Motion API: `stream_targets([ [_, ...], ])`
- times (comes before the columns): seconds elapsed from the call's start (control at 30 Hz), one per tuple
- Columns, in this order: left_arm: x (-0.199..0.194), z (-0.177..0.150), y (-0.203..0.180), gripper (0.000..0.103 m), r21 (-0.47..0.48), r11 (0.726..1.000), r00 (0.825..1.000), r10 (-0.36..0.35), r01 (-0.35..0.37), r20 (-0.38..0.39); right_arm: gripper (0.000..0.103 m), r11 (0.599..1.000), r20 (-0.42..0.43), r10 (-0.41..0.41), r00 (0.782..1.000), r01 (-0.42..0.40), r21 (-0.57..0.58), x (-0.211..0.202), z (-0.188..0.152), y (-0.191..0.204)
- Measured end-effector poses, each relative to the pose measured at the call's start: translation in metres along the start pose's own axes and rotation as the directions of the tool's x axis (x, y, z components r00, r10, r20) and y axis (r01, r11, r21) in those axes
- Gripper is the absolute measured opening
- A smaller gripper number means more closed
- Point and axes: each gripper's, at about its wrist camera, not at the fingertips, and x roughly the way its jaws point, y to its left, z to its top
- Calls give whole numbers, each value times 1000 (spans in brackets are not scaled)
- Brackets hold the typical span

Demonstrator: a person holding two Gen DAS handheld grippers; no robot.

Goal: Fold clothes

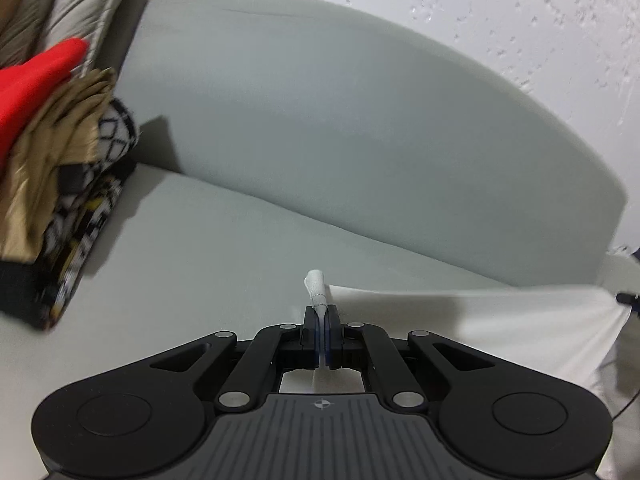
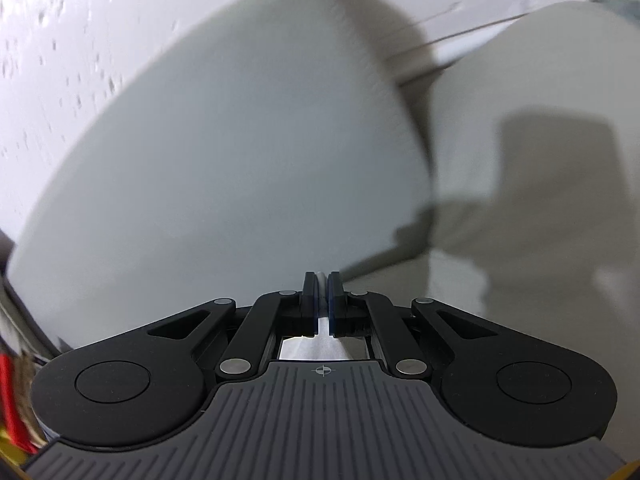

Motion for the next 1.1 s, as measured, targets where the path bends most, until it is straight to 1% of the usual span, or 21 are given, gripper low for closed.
stream_targets([
  [0.1, -40, -12, -11, 2, 22, 1000, 1000, -21, 21, 1, 4, 999, -6, 22, 1000, -22, 28, -53, -12, -9],
  [0.13, -51, -17, -12, 2, 11, 1000, 1000, -26, 26, -13, 4, 999, -9, 27, 1000, -26, 33, -71, -18, -11],
  [0.27, -102, -43, -11, 2, -114, 992, 994, -67, 57, -90, 4, 995, -57, 25, 998, -19, 99, -145, -50, -31],
  [0.3, -116, -54, -12, 2, -126, 991, 993, -67, 54, -102, 4, 994, -66, 24, 998, -17, 108, -160, -61, -36],
  [0.37, -141, -83, -20, 2, -98, 995, 991, -16, 3, -133, 4, 995, -80, 14, 997, -6, 102, -185, -84, -47],
  [0.4, -150, -100, -25, 2, -64, 997, 989, 26, -36, -148, 4, 996, -91, -3, 996, 10, 84, -194, -97, -54],
  [0.47, -160, -136, -37, 2, -3, 994, 981, 107, -109, -161, 4, 997, -134, -49, 990, 56, 50, -199, -121, -71],
  [0.5, -164, -152, -43, 2, 7, 993, 982, 120, -121, -146, 4, 996, -155, -78, 985, 84, 33, -197, -133, -78],
  [0.57, -175, -176, -54, 2, 22, 991, 987, 136, -135, -87, 4, 990, -177, -139, 974, 141, -4, -191, -156, -88],
  [0.6, -184, -183, -58, 2, 10, 991, 990, 136, -136, -48, 4, 986, -174, -167, 971, 166, -22, -190, -164, -92],
  [0.63, -193, -188, -59, 2, -10, 991, 991, 132, -132, -17, 4, 985, -160, -174, 972, 173, -20, -193, -169, -95],
  [0.7, -210, -192, -61, 2, -40, 992, 992, 119, -117, 39, 4, 988, -116, -155, 981, 157, 12, -208, -173, -100],
  [0.77, -221, -194, -64, 2, -8, 993, 989, 122, -122, 78, 4, 991, -69, -127, 990, 130, 41, -230, -174, -102],
  [0.8, -222, -196, -67, 2, 15, 992, 989, 127, -129, 74, 3, 991, -48, -120, 992, 122, 48, -242, -175, -103],
  [0.9, -211, -207, -68, 2, 51, 987, 988, 154, -154, 0, 3, 991, -47, -125, 991, 126, 39, -260, -186, -107],
  [1.0, -202, -228, -66, 2, 15, 982, 975, 190, -190, -115, 3, 984, -92, -167, 982, 171, 42, -249, -189, -118],
  [1.03, -198, -232, -64, 3, 21, 981, 971, 195, -194, -136, 3, 981, -110, -182, 977, 188, 41, -241, -182, -122],
  [1.07, -196, -235, -64, 5, 38, 979, 969, 204, -201, -143, 4, 978, -128, -201, 971, 206, 26, -234, -179, -124],
  [1.1, -195, -238, -64, 11, 54, 977, 966, 213, -207, -149, 4, 977, -141, -211, 967, 214, 6, -231, -181, -125],
])
